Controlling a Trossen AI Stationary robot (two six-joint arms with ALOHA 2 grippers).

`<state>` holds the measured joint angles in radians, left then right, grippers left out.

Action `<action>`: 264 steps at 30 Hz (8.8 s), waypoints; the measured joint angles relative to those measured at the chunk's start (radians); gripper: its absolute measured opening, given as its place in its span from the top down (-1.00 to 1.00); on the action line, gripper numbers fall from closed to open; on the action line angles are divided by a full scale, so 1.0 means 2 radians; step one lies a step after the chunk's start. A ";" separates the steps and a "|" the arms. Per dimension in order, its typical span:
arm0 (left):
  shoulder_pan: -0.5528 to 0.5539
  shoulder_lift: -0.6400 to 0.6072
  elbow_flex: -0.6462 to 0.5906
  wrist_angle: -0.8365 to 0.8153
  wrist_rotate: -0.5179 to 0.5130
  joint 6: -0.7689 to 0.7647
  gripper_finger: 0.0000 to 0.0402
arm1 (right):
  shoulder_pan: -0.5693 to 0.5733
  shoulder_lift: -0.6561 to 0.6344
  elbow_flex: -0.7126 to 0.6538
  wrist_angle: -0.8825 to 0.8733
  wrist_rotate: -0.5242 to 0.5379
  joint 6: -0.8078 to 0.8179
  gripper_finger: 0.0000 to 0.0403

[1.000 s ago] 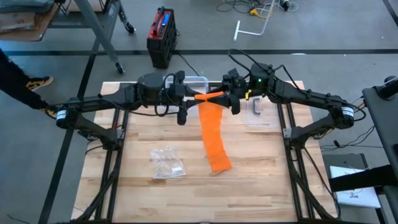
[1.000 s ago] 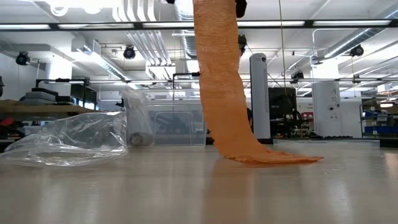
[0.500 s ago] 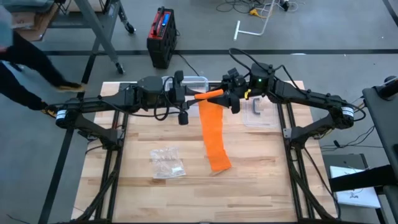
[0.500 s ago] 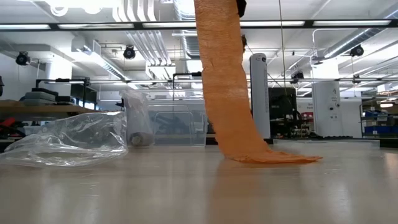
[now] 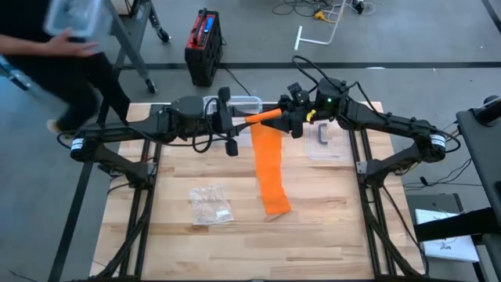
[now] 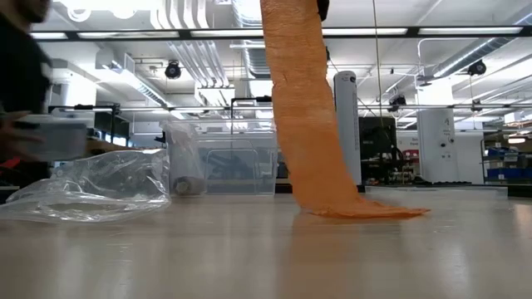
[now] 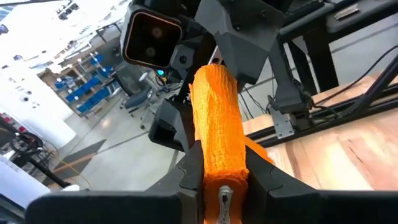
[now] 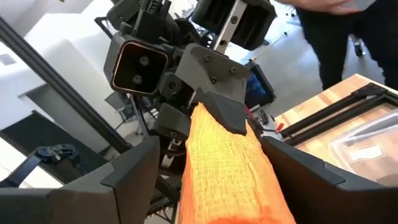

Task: Roll bandage
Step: Roll the orange bandage

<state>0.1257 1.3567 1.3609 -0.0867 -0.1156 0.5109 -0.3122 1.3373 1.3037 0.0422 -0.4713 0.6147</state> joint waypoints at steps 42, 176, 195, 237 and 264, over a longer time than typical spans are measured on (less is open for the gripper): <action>-0.001 -0.021 0.000 -0.008 0.093 -0.247 -0.18 | 0.000 0.000 0.000 -0.006 -0.017 -0.254 0.49; -0.004 0.000 0.000 0.021 -0.032 -0.076 0.73 | -0.002 0.000 0.000 0.020 0.026 0.051 0.08; -0.008 0.000 0.000 0.026 -0.035 -0.061 0.72 | -0.011 0.000 0.000 0.017 -0.015 0.034 -0.13; 0.014 -0.010 0.000 0.000 0.036 -0.231 0.04 | -0.010 0.001 0.000 0.005 -0.015 -0.260 0.58; -0.005 -0.009 0.000 0.020 -0.019 -0.036 0.79 | -0.010 0.000 0.000 0.013 -0.001 0.100 0.07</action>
<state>0.1158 1.3380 1.3609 -0.0471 -0.1540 0.4397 -0.3328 1.3380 1.3041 0.0685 -0.4732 0.8140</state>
